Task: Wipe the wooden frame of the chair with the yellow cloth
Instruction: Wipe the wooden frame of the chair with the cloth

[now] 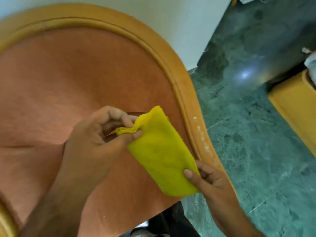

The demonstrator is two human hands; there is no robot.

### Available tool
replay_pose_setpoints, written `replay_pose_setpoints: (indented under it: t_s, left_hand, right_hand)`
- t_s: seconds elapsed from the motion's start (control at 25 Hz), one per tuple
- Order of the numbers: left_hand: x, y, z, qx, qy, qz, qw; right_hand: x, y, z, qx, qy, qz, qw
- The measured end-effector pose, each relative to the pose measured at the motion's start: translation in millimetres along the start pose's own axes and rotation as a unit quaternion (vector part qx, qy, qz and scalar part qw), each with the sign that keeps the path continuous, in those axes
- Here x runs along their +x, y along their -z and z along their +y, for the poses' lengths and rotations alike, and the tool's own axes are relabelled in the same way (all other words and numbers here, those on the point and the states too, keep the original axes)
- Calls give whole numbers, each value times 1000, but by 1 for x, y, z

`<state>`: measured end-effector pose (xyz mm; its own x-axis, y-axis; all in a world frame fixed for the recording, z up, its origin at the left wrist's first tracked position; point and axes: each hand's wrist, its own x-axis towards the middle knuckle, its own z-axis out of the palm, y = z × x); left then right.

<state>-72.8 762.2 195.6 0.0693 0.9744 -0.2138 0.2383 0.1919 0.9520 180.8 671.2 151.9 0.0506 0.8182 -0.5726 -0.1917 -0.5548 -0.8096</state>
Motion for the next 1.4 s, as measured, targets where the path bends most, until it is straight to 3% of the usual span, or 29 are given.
replay_pose_setpoints:
  t_s: [0.24,0.44,0.56,0.68,0.76,0.92,1.12,1.28,1.4]
  left_hand:
    - [81,-123,2,144,-126,-30,981]
    - [112,-159,-26,285,-203,-62,935]
    - [120,-154,-32,419,-294,-61,857]
    - [144,-146,-24,484,-392,-74,779]
    - [173,-145,-20,546,-399,-104,729]
    - [207,-147,-24,649,-385,-161,636]
    - [207,-143,-25,648,-404,-141,630]
    - [208,-145,-29,649,-414,-133,624]
    - [209,-146,-31,640,-420,-126,631]
  right_hand:
    - [24,81,1,-85,45,236,967]
    - [67,96,16,-234,67,280,929]
    - [87,88,26,-359,79,253,895]
    - [100,61,25,-438,200,232,845]
    - [115,37,26,-465,218,216,830]
    - [130,27,46,-556,167,225,783]
    - [46,76,104,-629,95,199,745]
    - [30,91,107,-624,67,186,756]
    - [78,64,81,-601,105,198,767]
